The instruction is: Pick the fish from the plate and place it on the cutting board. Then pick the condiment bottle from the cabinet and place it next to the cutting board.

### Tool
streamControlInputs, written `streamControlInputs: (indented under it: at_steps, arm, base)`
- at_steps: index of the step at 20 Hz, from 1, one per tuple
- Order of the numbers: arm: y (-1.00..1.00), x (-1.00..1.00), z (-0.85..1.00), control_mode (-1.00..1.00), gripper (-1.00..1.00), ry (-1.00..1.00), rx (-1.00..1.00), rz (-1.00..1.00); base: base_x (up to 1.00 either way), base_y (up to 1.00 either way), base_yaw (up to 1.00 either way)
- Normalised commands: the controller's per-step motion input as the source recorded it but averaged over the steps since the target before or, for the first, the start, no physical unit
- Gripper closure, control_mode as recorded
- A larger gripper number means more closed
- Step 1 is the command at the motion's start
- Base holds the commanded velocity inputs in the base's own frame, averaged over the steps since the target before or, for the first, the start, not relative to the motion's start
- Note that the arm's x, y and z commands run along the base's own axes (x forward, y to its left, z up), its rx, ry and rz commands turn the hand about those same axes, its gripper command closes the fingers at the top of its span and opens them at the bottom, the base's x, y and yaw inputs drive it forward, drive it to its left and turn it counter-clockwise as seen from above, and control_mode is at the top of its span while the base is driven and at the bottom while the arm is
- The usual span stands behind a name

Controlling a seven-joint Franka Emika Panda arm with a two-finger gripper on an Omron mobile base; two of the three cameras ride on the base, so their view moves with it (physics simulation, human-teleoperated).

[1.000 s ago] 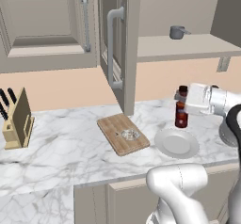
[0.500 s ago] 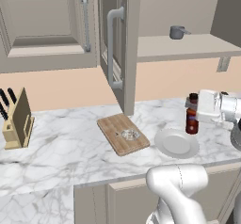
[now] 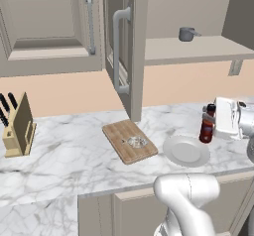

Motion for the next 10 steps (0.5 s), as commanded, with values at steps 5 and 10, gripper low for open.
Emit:
streamControlInputs:
  at_steps: [5,10]
  arm:
    - [-0.32,0.0,-0.18,-1.0,1.0,-0.07,-0.03,0.02]
    - [-0.36,0.0,-0.12,-1.0,1.0,0.0,-0.07,0.0]
  base:
    - [0.0,0.0,0.0]
    - [0.0,0.0,0.0]
